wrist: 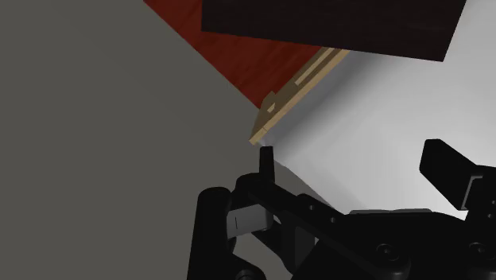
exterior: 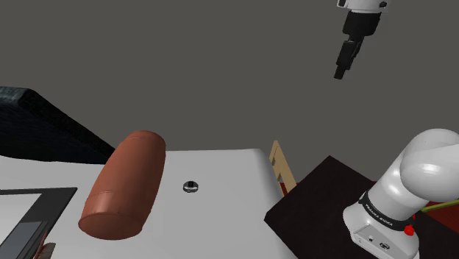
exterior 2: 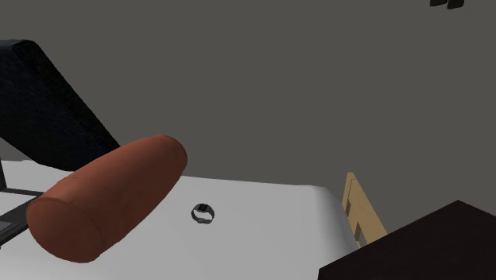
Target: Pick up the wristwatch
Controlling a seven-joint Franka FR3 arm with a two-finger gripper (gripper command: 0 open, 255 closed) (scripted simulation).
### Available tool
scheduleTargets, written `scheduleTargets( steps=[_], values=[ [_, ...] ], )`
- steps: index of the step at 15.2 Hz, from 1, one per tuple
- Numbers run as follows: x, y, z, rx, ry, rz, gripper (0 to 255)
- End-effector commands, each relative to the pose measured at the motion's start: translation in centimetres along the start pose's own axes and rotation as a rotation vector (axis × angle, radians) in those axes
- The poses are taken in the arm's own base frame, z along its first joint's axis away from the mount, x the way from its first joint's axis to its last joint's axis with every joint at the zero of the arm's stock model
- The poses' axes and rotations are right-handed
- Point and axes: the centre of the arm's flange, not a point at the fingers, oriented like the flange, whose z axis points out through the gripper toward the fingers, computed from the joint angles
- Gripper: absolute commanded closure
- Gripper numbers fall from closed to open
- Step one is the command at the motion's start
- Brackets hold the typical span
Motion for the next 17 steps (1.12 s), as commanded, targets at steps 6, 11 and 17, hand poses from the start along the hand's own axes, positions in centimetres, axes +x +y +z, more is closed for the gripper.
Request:
scheduleTargets(
  steps=[6,11,17],
  values=[
    [4.2,-3.0,4.1,0.016,-0.011,-0.036,0],
    [8.3,-6.1,8.2,0.031,-0.021,-0.072,0],
    [12.9,-10.2,13.1,0.050,-0.034,-0.115,0]
  ],
)
